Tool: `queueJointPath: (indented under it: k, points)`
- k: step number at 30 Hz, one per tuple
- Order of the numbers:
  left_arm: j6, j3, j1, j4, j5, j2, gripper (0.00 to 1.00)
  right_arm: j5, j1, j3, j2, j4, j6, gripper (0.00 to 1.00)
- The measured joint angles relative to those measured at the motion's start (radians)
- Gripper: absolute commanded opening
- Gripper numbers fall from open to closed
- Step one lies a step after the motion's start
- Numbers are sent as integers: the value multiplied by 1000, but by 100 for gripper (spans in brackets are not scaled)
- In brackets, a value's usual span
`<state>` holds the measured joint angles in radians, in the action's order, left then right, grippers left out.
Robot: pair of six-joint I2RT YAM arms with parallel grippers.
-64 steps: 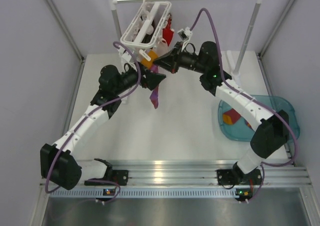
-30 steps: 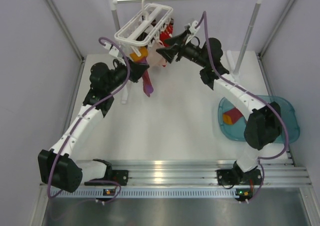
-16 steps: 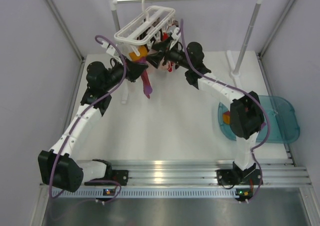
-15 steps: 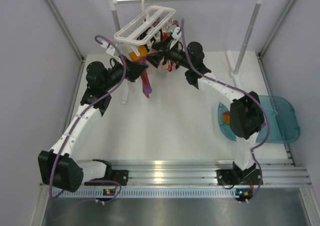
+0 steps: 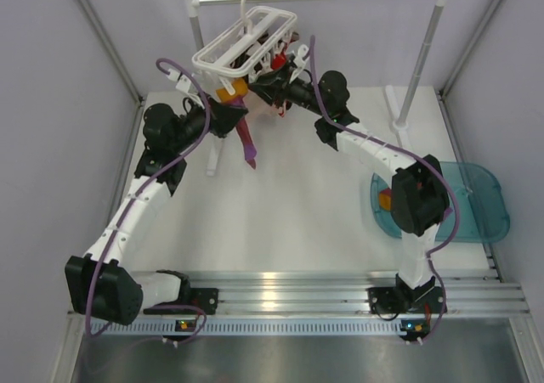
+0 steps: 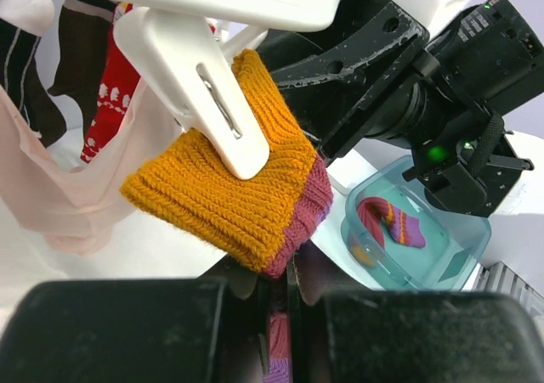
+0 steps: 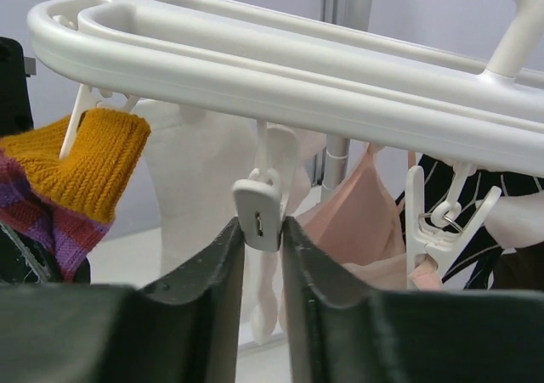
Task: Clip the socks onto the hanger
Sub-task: Open the clamp at the hanger.
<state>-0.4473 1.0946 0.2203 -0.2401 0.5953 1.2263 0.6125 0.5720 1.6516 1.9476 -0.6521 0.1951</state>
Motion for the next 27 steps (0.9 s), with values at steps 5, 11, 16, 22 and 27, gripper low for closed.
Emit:
queueJointPath:
  k: [5,11,16,22,27]
  points:
    - [-7,0,-24,0,0,2,0,5,0,-2,-4,9,-33,0]
    - [-12,1,-56,0,-1,15,0,9,-11,-32,-53,32,-71,0]
    - [-11,18,-64,0,-2,42,0,13,-36,-79,-123,55,-93,0]
    - [-22,71,-64,-26,3,96,0,21,-92,-147,-201,93,-126,0]
    - [-34,97,-64,-53,11,139,0,28,-132,-233,-276,157,-170,0]
